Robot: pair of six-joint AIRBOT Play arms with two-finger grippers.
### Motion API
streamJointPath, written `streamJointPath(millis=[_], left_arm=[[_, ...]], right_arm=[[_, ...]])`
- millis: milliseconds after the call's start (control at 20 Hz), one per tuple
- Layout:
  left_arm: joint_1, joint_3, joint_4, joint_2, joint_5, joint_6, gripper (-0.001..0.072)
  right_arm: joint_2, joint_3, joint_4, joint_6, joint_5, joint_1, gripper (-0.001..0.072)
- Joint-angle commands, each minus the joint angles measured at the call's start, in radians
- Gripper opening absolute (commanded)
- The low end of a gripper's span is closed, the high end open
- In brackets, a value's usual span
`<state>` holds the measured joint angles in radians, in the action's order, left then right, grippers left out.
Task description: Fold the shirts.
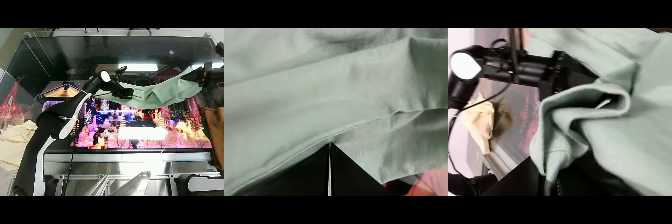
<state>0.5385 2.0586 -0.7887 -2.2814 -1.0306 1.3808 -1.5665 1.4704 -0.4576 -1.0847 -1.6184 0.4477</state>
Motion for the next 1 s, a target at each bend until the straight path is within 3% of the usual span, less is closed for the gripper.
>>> streamJointPath(millis=[0, 150, 250, 450, 600, 700, 800, 850, 950], left_arm=[[0.006, -0.002, 0.227, 0.005, -0.018, 0.011, 0.0002], [-0.012, -0.002, 0.373, 0.087, -0.067, -0.068, 0.0002], [-0.061, -0.002, 0.369, 0.192, -0.106, -0.112, 0.0002], [-0.244, -0.016, 0.370, 0.403, -0.209, -0.153, 0.0002], [-0.368, -0.118, 0.369, 0.528, -0.227, -0.197, 0.0002], [-0.422, -0.203, 0.369, 0.581, -0.240, -0.206, 0.0003], [-0.459, -0.278, 0.370, 0.610, -0.281, -0.216, 0.0003], [-0.470, -0.318, 0.371, 0.622, -0.296, -0.235, 0.0003], [-0.484, -0.386, 0.371, 0.638, -0.306, -0.256, 0.0003]], right_arm=[[0.043, 0.021, 0.051, -0.017, -0.006, -0.018, 0.0018], [0.047, 0.064, 0.051, -0.074, 0.067, -0.108, 0.0018], [0.046, 0.089, 0.051, -0.095, 0.158, -0.210, 0.0018], [0.000, 0.119, 0.031, -0.089, 0.512, -0.509, 0.0018], [-0.151, 0.204, -0.079, -0.055, 0.787, -0.751, 0.0026], [-0.286, 0.274, -0.078, -0.051, 0.961, -0.873, 0.0431], [-0.385, 0.359, 0.006, -0.047, 1.007, -0.949, 0.0432], [-0.392, 0.379, 0.023, -0.026, 0.977, -0.958, 0.0429], [-0.362, 0.381, -0.020, -0.027, 0.864, -0.927, 0.0017]])
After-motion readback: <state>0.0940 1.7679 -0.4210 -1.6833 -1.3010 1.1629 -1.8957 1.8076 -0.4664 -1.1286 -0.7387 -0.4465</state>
